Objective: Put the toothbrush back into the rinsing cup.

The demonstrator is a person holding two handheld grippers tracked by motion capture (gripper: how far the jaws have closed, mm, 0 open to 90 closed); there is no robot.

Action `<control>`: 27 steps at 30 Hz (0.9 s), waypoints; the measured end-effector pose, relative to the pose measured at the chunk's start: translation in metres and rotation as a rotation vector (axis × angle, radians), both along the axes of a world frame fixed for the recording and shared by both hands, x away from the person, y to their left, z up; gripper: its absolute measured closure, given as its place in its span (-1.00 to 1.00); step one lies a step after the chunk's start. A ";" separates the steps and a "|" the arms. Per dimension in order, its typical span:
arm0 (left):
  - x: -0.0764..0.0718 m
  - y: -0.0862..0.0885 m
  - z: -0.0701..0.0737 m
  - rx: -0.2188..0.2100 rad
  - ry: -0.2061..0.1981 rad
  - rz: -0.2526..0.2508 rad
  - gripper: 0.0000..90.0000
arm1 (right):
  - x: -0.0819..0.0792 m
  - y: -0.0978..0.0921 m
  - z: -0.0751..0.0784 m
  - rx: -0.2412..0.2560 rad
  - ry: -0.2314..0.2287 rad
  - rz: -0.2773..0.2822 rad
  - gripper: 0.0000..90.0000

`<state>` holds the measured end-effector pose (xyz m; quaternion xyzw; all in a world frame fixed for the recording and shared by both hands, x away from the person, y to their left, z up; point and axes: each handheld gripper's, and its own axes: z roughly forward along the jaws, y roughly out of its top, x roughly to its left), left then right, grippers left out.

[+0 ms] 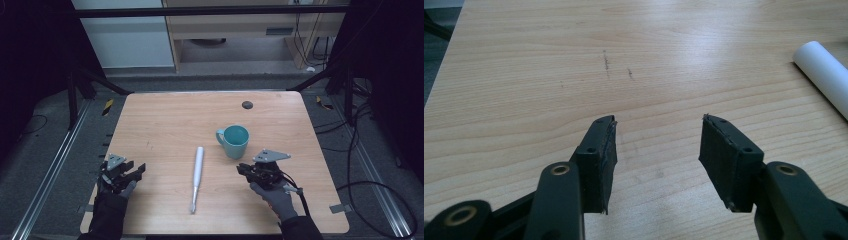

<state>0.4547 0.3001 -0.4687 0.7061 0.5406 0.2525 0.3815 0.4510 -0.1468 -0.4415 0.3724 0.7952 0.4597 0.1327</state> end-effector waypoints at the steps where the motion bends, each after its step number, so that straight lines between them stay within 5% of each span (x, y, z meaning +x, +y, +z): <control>1: 0.000 0.001 0.000 -0.001 -0.002 0.002 0.06 | 0.001 0.006 0.001 -0.004 -0.003 0.012 0.83; 10: 0.000 0.003 0.002 0.003 -0.012 0.011 0.08 | 0.007 0.057 0.013 -0.017 -0.020 0.100 0.99; 27: -0.002 0.001 0.004 0.030 -0.010 0.005 0.26 | -0.005 0.118 -0.030 -0.082 0.079 0.227 1.00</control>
